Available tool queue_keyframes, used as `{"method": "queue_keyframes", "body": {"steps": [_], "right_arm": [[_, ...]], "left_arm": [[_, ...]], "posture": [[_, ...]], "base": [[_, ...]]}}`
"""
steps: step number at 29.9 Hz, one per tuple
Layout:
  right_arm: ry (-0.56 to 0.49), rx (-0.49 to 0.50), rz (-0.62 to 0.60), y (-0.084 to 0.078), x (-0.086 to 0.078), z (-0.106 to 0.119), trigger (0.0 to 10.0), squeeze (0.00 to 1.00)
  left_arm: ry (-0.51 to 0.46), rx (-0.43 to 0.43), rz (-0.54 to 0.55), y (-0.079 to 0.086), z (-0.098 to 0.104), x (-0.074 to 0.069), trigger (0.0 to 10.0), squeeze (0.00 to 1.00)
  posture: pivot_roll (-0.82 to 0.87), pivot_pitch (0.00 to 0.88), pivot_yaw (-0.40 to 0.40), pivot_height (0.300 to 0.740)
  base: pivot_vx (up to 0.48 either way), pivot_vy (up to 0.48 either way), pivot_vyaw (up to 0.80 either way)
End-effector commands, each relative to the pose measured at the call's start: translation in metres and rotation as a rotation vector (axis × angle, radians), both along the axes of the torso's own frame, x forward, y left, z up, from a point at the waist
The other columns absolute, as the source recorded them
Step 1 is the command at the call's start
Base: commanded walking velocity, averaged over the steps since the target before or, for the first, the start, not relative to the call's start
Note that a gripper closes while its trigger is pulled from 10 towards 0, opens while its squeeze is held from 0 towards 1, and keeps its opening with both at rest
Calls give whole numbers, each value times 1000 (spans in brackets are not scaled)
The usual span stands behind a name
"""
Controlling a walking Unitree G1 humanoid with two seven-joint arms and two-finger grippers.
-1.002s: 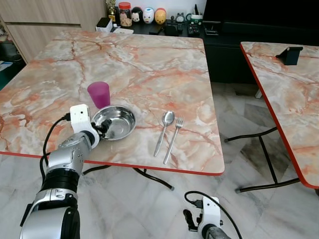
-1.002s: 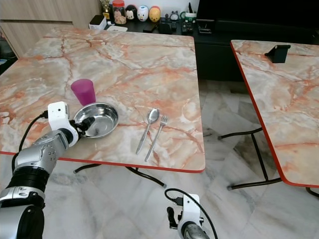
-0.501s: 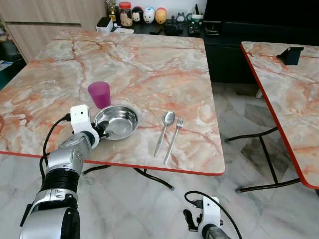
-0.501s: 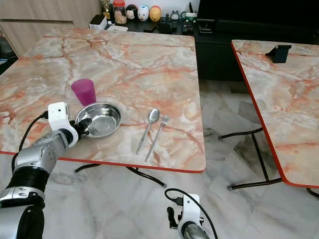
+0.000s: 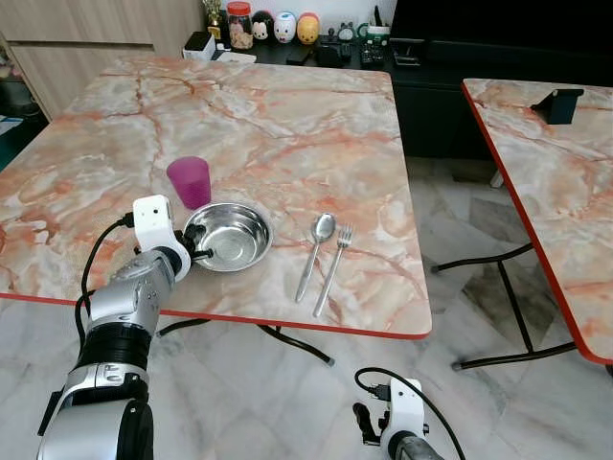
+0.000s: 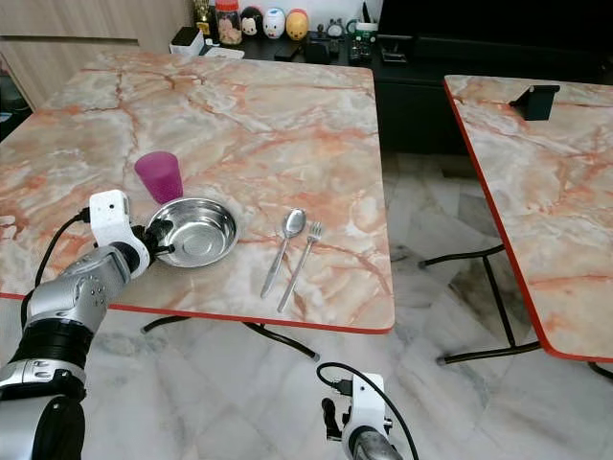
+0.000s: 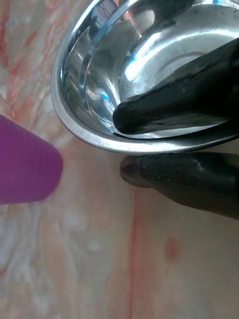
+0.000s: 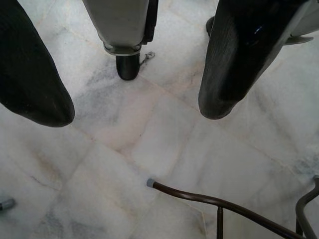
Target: Setting the table
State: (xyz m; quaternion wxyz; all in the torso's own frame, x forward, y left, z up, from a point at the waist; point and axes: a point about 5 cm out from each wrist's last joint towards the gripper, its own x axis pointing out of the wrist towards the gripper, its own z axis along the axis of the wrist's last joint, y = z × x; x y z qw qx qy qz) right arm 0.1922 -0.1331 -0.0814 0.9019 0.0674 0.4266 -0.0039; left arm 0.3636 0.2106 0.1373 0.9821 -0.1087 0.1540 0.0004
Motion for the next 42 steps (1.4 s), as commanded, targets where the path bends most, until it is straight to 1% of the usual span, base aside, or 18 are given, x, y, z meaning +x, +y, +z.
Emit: {"method": "queue_keyframes", "body": {"steps": [1,7,11,13,14,15,16,17,20,22,25,27,28,29,32,35,42], "right_arm": [[11,1,-15,-1,-3,-1,10000,0],[10,-3,-15,-1,-2,-1,10000,0],[10,-4,-16,-2,-2,-1,10000,0],[9,-5,-16,-2,-2,-1,10000,0],[9,-5,-16,-2,-2,-1,10000,0],[9,-5,-16,-2,-2,-1,10000,0],[9,-6,-16,-2,-2,-1,10000,0],[9,-7,-15,-2,-2,-1,10000,0],[9,-8,-13,-3,-2,-1,10000,0],[9,-9,-13,-3,-2,-1,10000,0],[9,-10,-16,-3,-2,-1,10000,0],[9,-11,-17,-3,-2,-1,10000,0],[9,-11,-19,-3,-2,-1,10000,0],[9,-12,-20,-4,-2,-1,10000,0],[10,-14,-26,-5,-3,-1,10000,0],[11,-17,-30,-6,-3,-2,10000,0],[10,-20,-42,-7,-4,-2,10000,0]], "left_arm": [[35,7,11,0,-10,-5,0,0],[-16,-34,-22,-5,-7,-7,0,0],[-31,-65,-37,-8,-7,-11,0,0],[-76,-93,-52,-10,-4,-12,0,0],[-136,-100,-87,-14,3,-13,0,0],[-136,-100,-87,-14,3,-13,0,0],[-220,-143,-144,-23,14,-16,8980,0],[-259,-161,-167,-27,19,-18,10000,0],[-309,-187,-189,-32,24,-21,10000,0],[-341,-225,-196,-34,27,-25,10000,0],[-374,-254,-198,-36,29,-29,10000,0],[-396,-254,-188,-36,31,-30,10000,0],[-437,-278,-150,-33,36,-33,10000,0],[-455,-287,-129,-32,38,-34,10000,0],[-508,-271,-74,-28,42,-37,10000,0],[-555,-288,-31,-29,44,-41,10000,0],[-570,-277,-29,-33,45,-40,10000,0]], "posture": [[21,44,-27,740],[20,43,-29,740],[21,42,-31,740],[21,42,-31,740],[22,41,-33,740],[22,41,-33,740],[23,42,-35,740],[26,41,-35,740],[21,39,-35,740],[22,39,-36,740],[19,37,-36,740],[19,37,-36,740],[13,28,-36,740],[12,25,-37,740],[13,15,-41,740],[13,3,-49,740],[9,0,-50,740]], "base": [[0,0,0],[0,0,0],[0,0,0],[0,0,0],[0,0,0],[0,0,0],[0,0,0],[0,0,0],[0,0,0],[0,0,0],[0,0,0],[0,0,0],[0,0,0],[0,0,0],[0,0,0],[0,0,0],[0,0,0]]}}
